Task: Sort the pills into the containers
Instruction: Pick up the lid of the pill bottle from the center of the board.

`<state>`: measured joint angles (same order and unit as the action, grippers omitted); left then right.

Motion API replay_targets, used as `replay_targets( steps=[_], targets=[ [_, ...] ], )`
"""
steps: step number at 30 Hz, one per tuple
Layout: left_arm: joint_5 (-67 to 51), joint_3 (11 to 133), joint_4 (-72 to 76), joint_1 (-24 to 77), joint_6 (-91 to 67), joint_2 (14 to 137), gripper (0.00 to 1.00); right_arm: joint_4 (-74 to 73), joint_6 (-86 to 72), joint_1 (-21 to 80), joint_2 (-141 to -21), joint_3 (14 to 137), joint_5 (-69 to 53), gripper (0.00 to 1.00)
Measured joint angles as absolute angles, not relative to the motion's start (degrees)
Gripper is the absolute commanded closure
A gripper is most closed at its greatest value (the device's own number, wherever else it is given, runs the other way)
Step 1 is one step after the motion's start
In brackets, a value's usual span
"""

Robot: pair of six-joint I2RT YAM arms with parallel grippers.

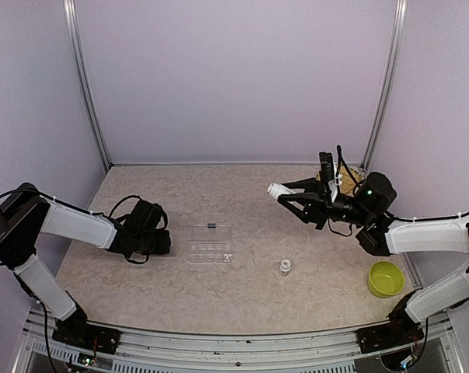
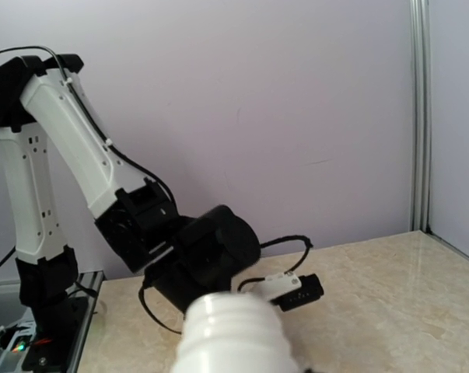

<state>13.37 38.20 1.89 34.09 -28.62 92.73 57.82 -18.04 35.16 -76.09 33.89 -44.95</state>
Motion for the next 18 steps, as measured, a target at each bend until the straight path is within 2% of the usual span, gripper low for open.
replay_targets(
  steps=[9,18],
  targets=[
    [7.0,35.7,4.5,35.1,-27.7,79.3,0.73,57.3,-18.0,35.7,-77.3,33.9,-45.4,0.83],
    [-4.2,35.0,11.6,38.1,-27.2,69.3,0.71,56.8,-18.0,39.3,-80.6,35.6,-46.5,0.83]
  ],
)
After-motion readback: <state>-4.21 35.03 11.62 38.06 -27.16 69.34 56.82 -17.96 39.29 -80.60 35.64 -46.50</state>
